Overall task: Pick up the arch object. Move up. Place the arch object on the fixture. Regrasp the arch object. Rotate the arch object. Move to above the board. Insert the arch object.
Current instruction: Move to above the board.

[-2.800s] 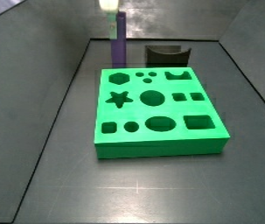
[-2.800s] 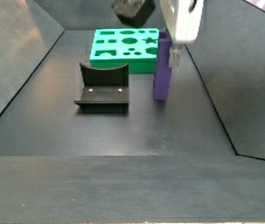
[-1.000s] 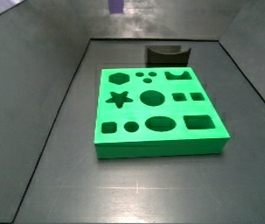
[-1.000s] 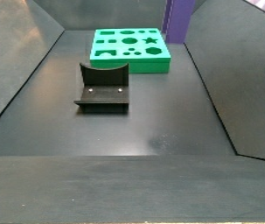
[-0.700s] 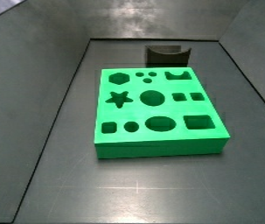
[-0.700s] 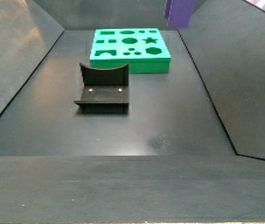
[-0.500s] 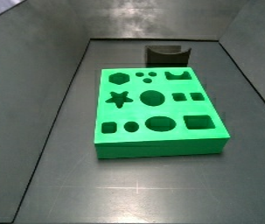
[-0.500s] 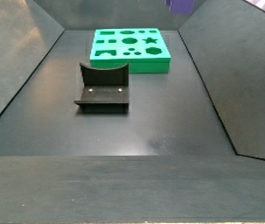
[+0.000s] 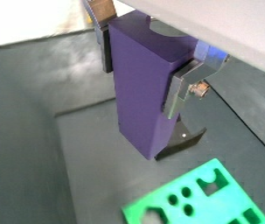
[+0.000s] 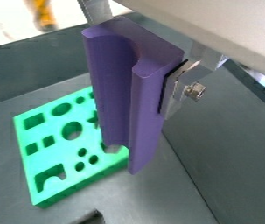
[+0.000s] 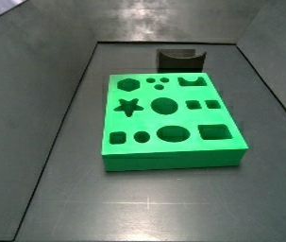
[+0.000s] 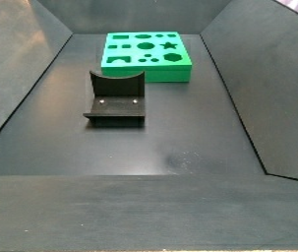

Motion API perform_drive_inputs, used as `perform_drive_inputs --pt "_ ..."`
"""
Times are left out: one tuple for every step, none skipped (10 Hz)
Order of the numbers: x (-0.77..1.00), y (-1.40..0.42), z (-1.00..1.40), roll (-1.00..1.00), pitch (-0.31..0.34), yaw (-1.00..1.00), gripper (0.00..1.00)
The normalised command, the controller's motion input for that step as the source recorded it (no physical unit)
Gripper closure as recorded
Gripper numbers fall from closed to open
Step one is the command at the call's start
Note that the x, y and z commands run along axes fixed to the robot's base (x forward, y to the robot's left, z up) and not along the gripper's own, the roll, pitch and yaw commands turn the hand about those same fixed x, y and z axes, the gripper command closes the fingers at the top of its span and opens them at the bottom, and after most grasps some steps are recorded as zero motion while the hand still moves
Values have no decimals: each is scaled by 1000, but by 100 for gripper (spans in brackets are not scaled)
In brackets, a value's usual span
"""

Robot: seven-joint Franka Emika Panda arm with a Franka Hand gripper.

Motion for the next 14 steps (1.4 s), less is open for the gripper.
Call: perform_drive_inputs --pt "258 -1000 -13 15 98 1000 100" --pt "267 -1000 -12 13 103 1000 100" --pt "283 -1000 -9 9 110 1000 100" --pt "296 -1000 -8 9 118 1000 100" --pt "316 -1000 -1 12 128 1000 100" --pt "344 -1000 4 16 138 1000 100" --pt "315 -736 6 26 158 1000 100" --pt "270 -561 11 30 168 1000 100" --pt "160 -257 20 46 196 1000 100" --pt "128 -173 23 53 207 1000 100" --pt "98 -95 18 67 225 1000 100" --pt "92 -75 16 91 260 1000 100" --pt "97 -62 18 114 297 967 100" --pt "100 -52 25 118 267 696 100"
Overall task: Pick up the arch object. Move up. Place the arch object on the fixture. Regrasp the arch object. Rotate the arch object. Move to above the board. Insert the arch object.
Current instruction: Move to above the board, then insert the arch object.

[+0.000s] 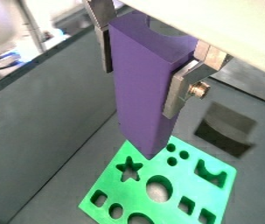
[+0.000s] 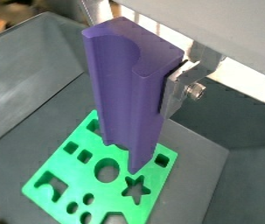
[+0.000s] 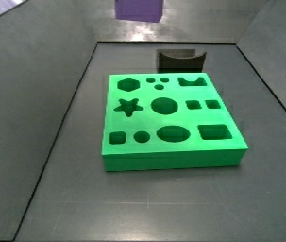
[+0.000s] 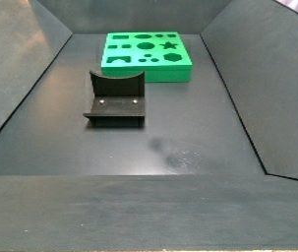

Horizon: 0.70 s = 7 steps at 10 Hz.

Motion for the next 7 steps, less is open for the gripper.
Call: perform_drive_inputs --pt "104 -47 19 120 223 452 100" --pt "99 -40 13 127 170 224 100" --pt "0 -20 -54 0 0 0 100" --pt "-11 -14 -51 -14 0 0 100" --pt "0 0 -63 29 -43 0 100" --pt "-223 209 -360 101 -230 6 100" --pt "754 669 -566 0 -91 106 100"
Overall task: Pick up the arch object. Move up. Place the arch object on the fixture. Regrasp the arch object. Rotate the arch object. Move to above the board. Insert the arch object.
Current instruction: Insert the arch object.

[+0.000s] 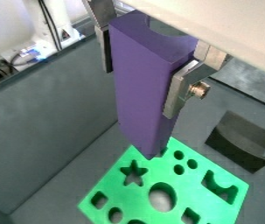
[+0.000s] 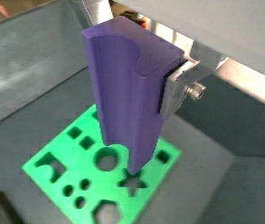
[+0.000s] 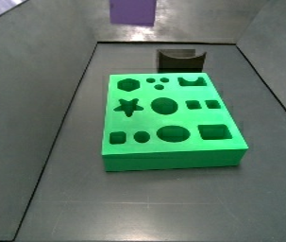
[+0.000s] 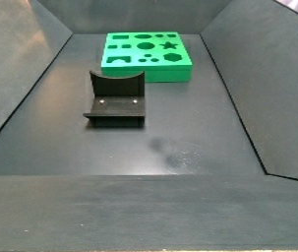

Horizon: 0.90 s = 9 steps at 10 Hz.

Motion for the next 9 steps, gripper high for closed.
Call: perform_drive_inputs --pt "1000 626 -711 0 0 0 100" --pt "1000 351 -800 17 0 -60 100" --pt "1000 277 -763 13 0 -120 100" --pt "1000 277 -774 17 0 -126 100" --pt "1000 306 -806 29 0 -114 100" --pt "1000 360 -851 39 1 -86 100" --pt "1000 360 -763 60 10 -51 100" --pt "1000 423 -397 124 70 0 100" --pt "1000 403 -386 121 80 9 100"
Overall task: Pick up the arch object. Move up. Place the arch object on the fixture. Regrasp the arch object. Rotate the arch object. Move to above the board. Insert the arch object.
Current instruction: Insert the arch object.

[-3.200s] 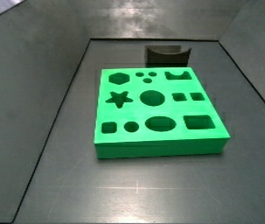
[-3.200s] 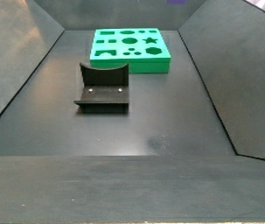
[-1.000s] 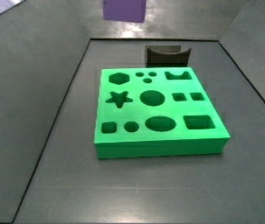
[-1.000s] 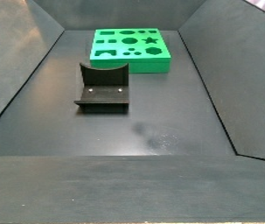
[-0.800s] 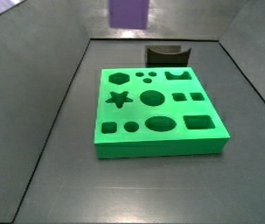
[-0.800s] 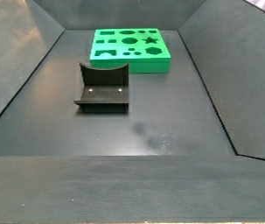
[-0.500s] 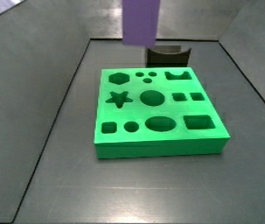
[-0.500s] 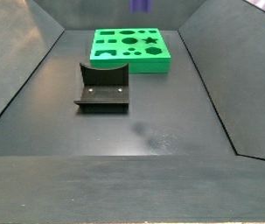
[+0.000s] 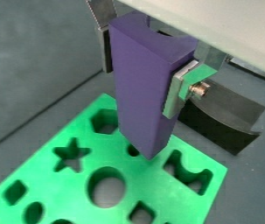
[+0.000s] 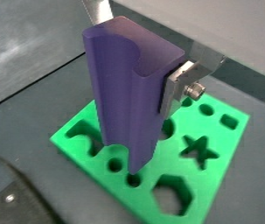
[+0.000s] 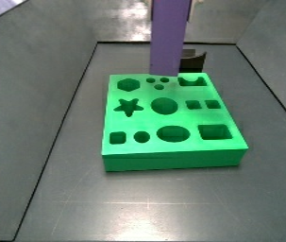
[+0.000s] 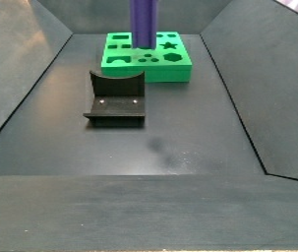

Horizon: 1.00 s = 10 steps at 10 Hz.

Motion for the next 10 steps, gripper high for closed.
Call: perform_drive_inputs --pt "1000 311 -354 170 57 0 100" --pt "1000 269 -346 181 33 0 100" --pt "1000 129 -374 243 0 -80 100" --pt "1000 0 -360 289 -11 -123 100" --pt "1000 -89 -169 79 -121 0 100" --pt "997 -343 -149 47 -169 0 100" --pt "857 -463 -123 47 -184 63 100" --pt "809 -331 -100 0 -194 149 100" --pt "274 -129 -431 157 -163 397 100" --pt "-34 0 -534 230 -223 720 100"
